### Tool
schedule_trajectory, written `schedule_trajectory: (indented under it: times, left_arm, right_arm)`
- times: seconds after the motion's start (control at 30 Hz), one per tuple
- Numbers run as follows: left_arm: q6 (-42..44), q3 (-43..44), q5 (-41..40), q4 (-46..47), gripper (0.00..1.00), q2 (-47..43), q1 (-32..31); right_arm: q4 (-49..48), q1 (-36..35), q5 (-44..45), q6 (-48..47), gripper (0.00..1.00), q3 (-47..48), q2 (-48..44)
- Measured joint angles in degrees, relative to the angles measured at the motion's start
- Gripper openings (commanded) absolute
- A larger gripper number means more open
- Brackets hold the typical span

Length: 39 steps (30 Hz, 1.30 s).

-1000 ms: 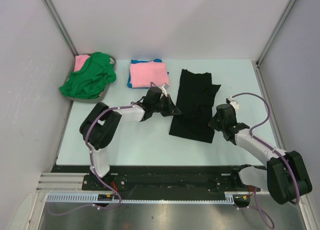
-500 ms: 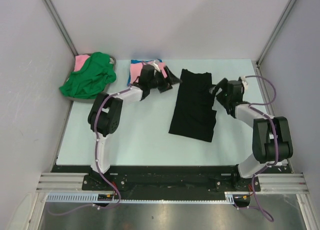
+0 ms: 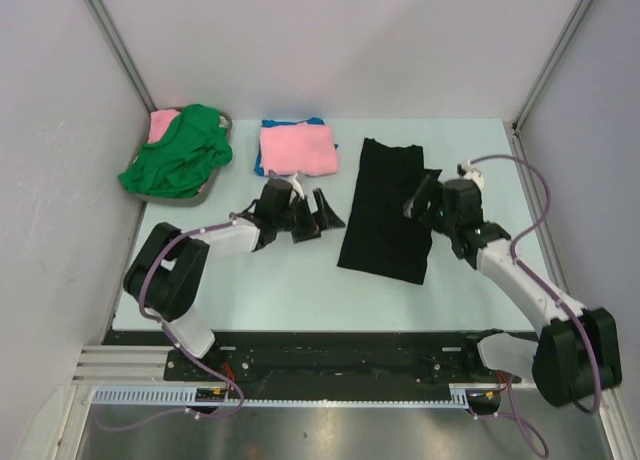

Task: Fold and stack the t-shirts

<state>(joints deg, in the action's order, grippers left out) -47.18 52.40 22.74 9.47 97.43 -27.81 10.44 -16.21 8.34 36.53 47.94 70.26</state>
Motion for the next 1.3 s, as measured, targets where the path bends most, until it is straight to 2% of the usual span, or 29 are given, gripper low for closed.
schedule_trajectory:
  times: [0.17,0.27,0.4,0.6,0.7,0.73,0.8,0.83,0.93,1.07,1.27,1.3]
  left_arm:
    - [2.64,-9.14,0.46,-0.02,1.00,-2.62,-2.49]
    - [2.67,-11.56,2.25,3.02,1.00,-2.73,-2.71]
    - [2.54,-12.09,4.37,7.78,0.98,-0.79,-3.23]
    - [1.40,-10.32,7.61,14.03,0.83,4.37,-5.25]
    - [1.01,-9.92,8.63,15.85,0.66,6.03,-6.10]
    - [0.87,-9.94,8.79,16.02,0.51,6.45,-6.21]
    - [0.52,-9.94,9.22,16.46,0.29,7.34,-6.27]
    - [1.09,-9.99,8.96,16.17,0.00,8.09,-6.32]
    - [0.33,-10.43,9.73,17.14,0.00,10.27,-6.25]
    - [-0.26,-10.88,10.58,18.91,0.00,10.60,-6.32]
    - [-1.25,-12.20,10.43,21.44,0.00,10.60,-6.82]
    - [-1.49,-12.44,10.43,21.88,0.00,10.60,-6.95]
  right_arm:
    - [6.36,-0.83,-0.42,0.26,0.94,-14.71,-13.68]
    - [9.25,-0.68,-0.68,1.46,0.93,-20.11,-20.09]
    - [11.04,-0.85,-0.90,2.71,0.92,-21.20,-21.55]
    - [11.41,-2.43,-1.53,4.15,0.92,-21.81,-20.39]
    - [11.61,-2.75,-1.68,4.70,0.92,-22.29,-20.39]
    - [11.61,-2.75,-1.68,4.87,0.92,-22.38,-20.39]
    - [11.56,-2.75,-1.68,5.07,0.92,-22.53,-20.39]
    - [11.52,-2.75,-1.70,5.22,0.92,-22.69,-20.41]
    - [11.34,-2.78,-1.70,5.46,0.91,-23.32,-20.26]
    - [10.34,-2.82,-1.79,5.68,0.84,-24.96,-19.67]
    - [7.43,-2.82,-3.54,7.43,0.65,-28.33,-19.17]
    - [6.95,-2.82,-3.76,7.67,0.59,-28.50,-19.12]
